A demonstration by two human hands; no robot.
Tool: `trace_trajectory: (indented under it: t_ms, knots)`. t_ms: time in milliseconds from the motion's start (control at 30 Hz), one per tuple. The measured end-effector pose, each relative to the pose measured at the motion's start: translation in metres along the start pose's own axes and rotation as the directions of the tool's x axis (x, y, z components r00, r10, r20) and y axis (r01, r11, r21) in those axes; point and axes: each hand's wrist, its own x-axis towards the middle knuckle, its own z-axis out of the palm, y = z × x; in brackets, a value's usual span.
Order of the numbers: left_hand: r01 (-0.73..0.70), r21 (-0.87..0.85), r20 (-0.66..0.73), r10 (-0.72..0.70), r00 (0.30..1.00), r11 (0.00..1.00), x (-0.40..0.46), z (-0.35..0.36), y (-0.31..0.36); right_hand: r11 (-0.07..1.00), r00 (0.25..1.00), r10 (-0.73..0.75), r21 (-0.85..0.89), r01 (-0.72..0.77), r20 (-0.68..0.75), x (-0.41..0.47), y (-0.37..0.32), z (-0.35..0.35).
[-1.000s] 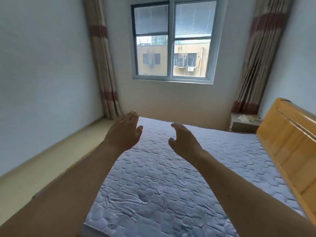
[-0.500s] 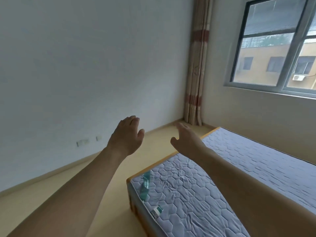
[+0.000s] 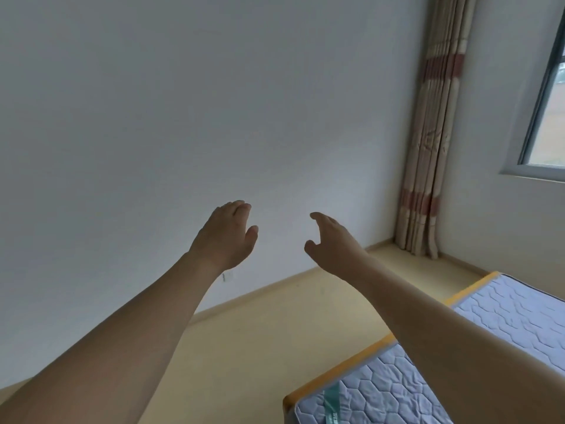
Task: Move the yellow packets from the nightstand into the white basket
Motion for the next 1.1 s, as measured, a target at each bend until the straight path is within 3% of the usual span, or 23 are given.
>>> trace_trajectory:
  t_ms: [333, 633, 867, 1100]
  knots:
    - [-0.004, 0.099, 0.003, 0.003, 1.000, 0.995, 0.160, 0.067, -0.186, 0.994, 0.995, -0.095, -0.047, 0.097, 0.038, 0.231, -0.043, 0.118]
    - [-0.016, 0.034, 0.002, 0.016, 1.000, 0.999, 0.351, 0.130, -0.338, 0.996, 0.999, 0.005, -0.090, -0.009, -0.044, 0.439, -0.055, 0.182]
    - [-0.053, -0.028, 0.054, 0.055, 0.997, 0.998, 0.484, 0.213, -0.377, 0.990, 0.996, 0.078, -0.118, -0.082, -0.035, 0.563, -0.006, 0.229]
    - [-0.145, -0.089, 0.043, 0.150, 0.988, 0.985, 0.649, 0.301, -0.359, 0.974, 0.987, 0.140, -0.170, -0.151, -0.079, 0.697, 0.089, 0.232]
